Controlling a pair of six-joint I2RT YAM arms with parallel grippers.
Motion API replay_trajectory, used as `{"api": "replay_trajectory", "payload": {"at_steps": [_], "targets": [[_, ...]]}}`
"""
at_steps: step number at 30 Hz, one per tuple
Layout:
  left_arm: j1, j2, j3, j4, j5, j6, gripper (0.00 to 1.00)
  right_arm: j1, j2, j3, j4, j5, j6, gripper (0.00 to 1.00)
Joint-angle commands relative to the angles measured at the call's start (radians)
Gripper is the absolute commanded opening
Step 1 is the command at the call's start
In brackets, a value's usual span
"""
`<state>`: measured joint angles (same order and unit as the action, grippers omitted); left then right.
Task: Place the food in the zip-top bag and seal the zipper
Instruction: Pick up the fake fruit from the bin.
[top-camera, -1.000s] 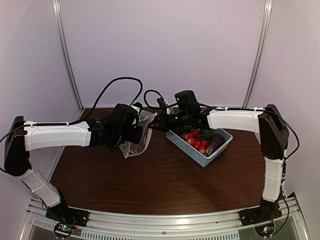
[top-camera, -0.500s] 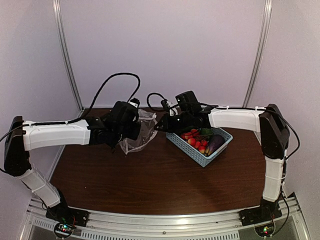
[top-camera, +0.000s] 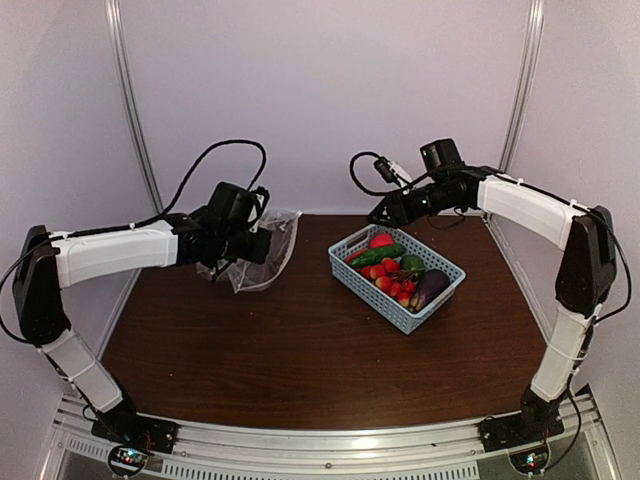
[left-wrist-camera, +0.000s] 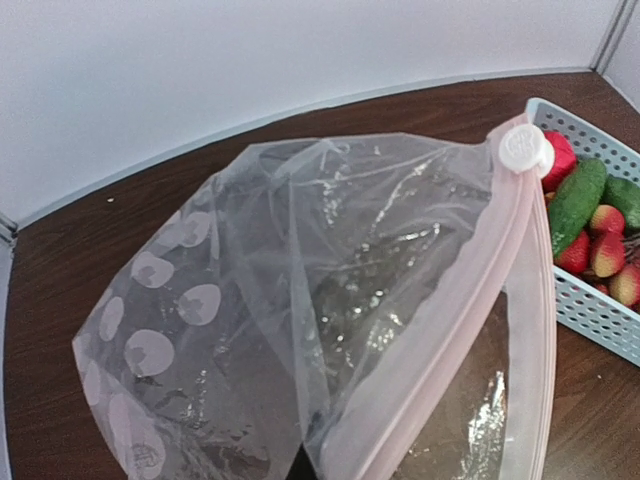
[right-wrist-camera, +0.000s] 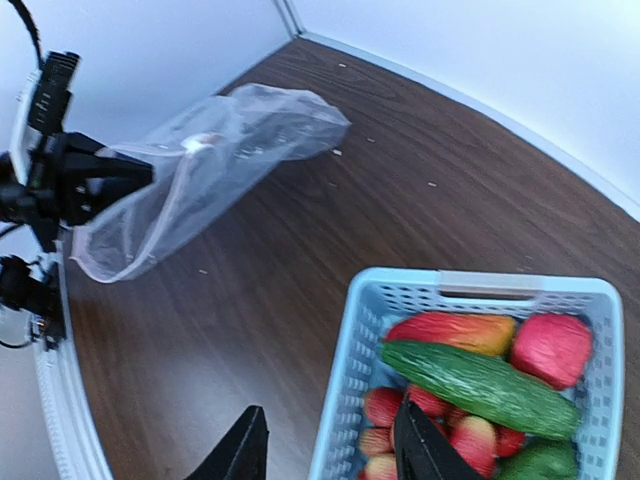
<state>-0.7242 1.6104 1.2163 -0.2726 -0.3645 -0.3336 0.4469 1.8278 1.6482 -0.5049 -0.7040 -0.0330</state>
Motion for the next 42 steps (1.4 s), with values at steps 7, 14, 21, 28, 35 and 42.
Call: {"api": "replay_trajectory", "payload": {"at_steps": [7,14,21,28,35,42], "targets": [[0.023,-0.026,-0.046,0.091,0.395,0.004,0.0,-0.135,-0.035,-0.157,-0.119,0.266,-0.313,0.38],[0.023,-0.061,-0.052,0.089,0.428,-0.01,0.0,-0.23,-0.055,-0.248,-0.163,0.211,-0.357,0.41],[0.023,-0.064,-0.053,0.09,0.487,-0.035,0.0,-0.231,-0.097,-0.32,-0.182,0.195,-0.387,0.44],[0.023,-0.069,-0.063,0.089,0.476,-0.029,0.0,-0.231,0.005,-0.259,-0.189,0.172,-0.364,0.42],[0.023,-0.067,-0.063,0.087,0.467,-0.022,0.0,-0.231,0.061,-0.223,-0.191,0.069,-0.35,0.33],[0.023,-0.065,-0.062,0.086,0.469,-0.019,0.0,-0.231,0.066,-0.226,-0.195,0.029,-0.35,0.13]]}}
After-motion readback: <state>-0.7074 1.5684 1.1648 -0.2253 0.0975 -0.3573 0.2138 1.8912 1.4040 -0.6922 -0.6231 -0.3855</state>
